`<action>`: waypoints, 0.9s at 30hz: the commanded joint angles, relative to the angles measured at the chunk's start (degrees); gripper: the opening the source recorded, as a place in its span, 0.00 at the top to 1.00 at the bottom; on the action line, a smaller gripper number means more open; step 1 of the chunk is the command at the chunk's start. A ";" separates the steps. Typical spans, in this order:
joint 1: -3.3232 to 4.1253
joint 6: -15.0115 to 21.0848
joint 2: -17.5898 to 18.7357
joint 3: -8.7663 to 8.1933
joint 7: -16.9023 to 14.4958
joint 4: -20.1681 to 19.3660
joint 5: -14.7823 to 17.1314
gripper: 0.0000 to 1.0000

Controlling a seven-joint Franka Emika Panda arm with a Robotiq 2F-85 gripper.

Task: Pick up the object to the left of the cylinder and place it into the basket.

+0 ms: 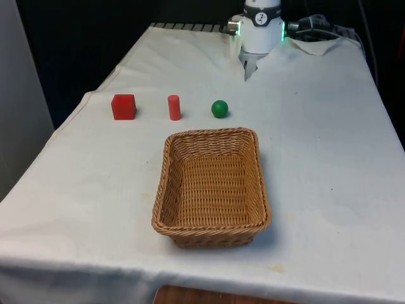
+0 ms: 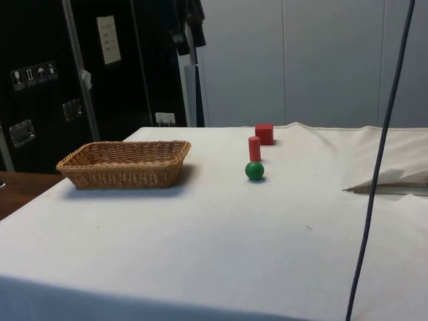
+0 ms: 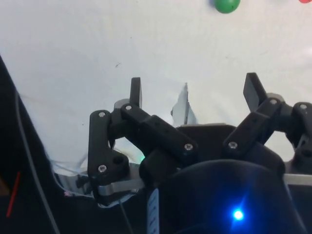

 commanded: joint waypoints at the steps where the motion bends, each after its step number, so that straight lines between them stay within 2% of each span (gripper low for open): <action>1: 0.11 1.66 -1.26 0.23 0.92 -1.66 -1.26 0.00; 4: 0.11 2.81 -2.35 0.46 1.32 -3.50 -2.06 0.00; 5: 0.00 1.60 -1.60 0.34 0.63 -2.64 -1.20 0.00; 6: 0.06 3.21 -2.69 0.52 1.49 -4.07 -2.35 0.00; 10: 0.06 5.16 -4.18 0.86 2.01 -6.93 -3.72 0.00; 12: 0.00 4.64 -4.01 0.74 1.43 -6.88 -3.15 0.00; 14: 0.00 6.53 -5.10 0.97 2.35 -8.77 -4.70 0.00; 21: -0.06 9.00 -5.96 1.03 2.52 -11.63 -6.02 0.00; 22: 0.00 8.14 -5.50 0.92 1.89 -11.12 -5.21 0.00; 27: -0.06 11.63 -6.47 1.03 2.81 -14.15 -7.22 0.00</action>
